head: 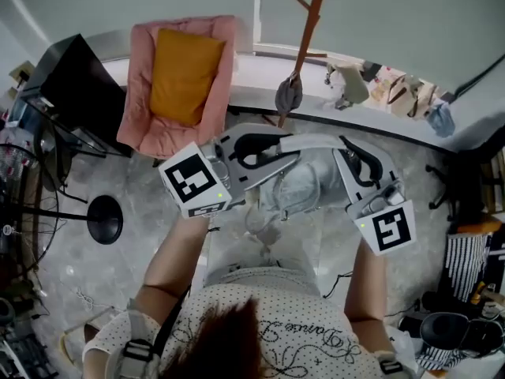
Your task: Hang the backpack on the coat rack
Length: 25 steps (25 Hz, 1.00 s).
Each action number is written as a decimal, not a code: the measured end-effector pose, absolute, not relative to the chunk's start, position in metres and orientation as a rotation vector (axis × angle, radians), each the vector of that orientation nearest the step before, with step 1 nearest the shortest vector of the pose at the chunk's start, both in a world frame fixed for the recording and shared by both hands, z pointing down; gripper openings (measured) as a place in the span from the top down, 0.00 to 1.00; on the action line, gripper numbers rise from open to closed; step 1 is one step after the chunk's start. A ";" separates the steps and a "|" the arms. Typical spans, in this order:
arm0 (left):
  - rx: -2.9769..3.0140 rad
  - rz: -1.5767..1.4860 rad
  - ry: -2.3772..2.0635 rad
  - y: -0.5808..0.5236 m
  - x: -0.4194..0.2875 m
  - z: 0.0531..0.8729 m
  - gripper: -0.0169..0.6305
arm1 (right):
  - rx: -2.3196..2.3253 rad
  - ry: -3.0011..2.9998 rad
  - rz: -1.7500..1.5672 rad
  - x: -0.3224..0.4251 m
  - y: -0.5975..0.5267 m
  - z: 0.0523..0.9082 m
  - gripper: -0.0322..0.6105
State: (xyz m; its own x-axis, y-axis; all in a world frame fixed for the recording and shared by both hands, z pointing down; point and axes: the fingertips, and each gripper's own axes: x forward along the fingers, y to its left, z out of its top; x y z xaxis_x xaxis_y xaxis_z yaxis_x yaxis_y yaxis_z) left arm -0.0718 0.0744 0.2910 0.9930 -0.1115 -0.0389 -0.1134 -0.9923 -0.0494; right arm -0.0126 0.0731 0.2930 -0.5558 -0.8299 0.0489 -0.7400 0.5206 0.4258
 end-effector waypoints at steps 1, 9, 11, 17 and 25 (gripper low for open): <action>-3.089 0.058 0.179 0.068 -0.071 0.291 0.84 | 1.324 -2.517 -0.527 -0.012 0.067 0.293 0.87; -3.077 0.057 0.243 0.007 -0.037 0.284 0.84 | 1.285 -2.555 -0.545 0.022 0.006 0.287 0.87; -3.068 0.057 0.269 -0.009 -0.023 0.282 0.83 | 1.267 -2.567 -0.562 0.036 -0.012 0.284 0.87; -3.024 0.078 0.376 -0.064 0.026 0.264 0.83 | 1.199 -2.592 -0.627 0.088 -0.070 0.266 0.87; -2.987 0.093 0.474 -0.118 0.071 0.240 0.83 | 1.159 -2.602 -0.731 0.132 -0.129 0.234 0.87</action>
